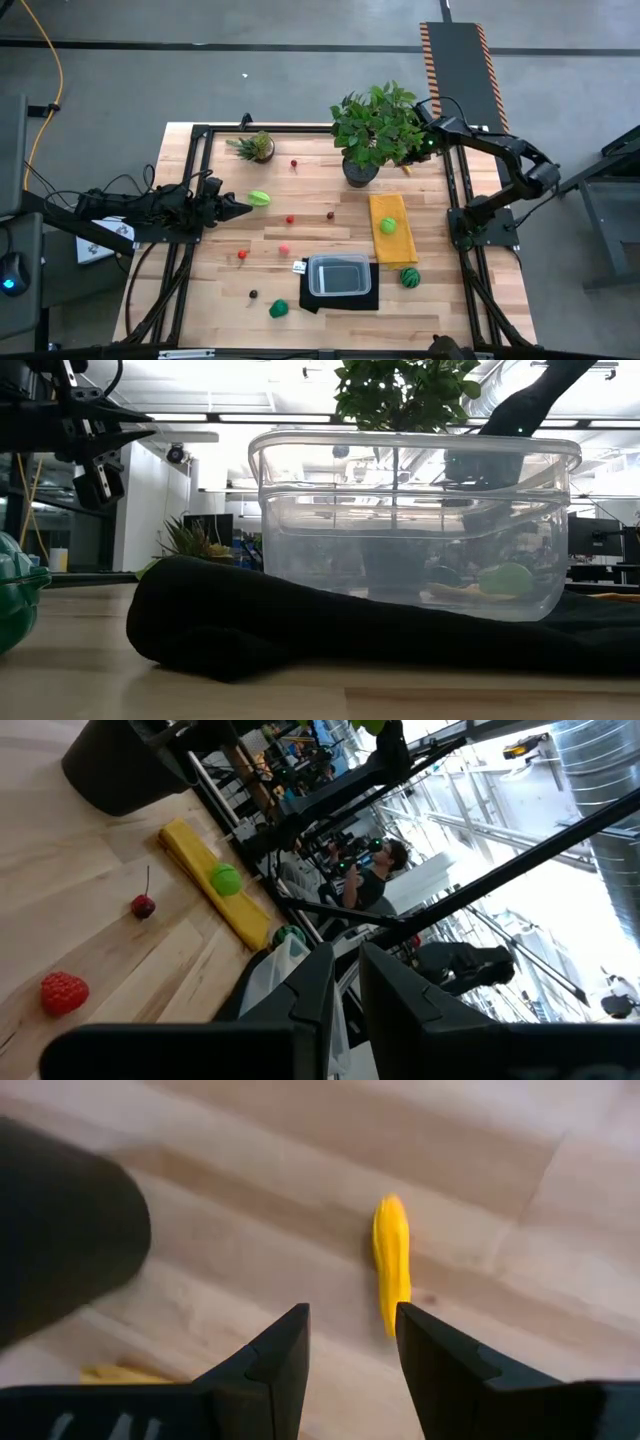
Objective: Pick and placing Produce into tupperware
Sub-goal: Put the corn into the transparent bin
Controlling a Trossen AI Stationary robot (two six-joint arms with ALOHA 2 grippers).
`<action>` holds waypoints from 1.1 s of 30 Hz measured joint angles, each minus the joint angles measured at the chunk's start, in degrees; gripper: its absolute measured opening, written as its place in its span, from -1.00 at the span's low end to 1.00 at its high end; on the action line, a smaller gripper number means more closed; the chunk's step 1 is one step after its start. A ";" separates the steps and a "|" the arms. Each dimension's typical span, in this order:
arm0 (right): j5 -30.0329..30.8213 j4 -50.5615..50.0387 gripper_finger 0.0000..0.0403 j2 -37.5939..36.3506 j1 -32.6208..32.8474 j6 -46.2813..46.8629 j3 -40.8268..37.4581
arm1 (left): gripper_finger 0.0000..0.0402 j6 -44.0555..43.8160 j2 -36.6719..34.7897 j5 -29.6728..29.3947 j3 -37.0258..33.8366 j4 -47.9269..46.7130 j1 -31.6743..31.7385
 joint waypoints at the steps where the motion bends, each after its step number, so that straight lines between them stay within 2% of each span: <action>1: 0.29 -0.36 -0.29 0.52 0.00 -0.01 0.91 | -0.79 0.00 0.00 0.02 0.00 0.00 -0.02; 12: 2.14 -5.02 -0.29 8.09 -0.02 -2.80 6.07 | -0.79 -0.02 0.00 0.02 0.00 0.00 -0.02; 33: 2.90 -5.45 -0.29 10.49 -0.15 -3.11 6.02 | -0.79 -0.02 0.00 0.02 0.00 0.00 0.00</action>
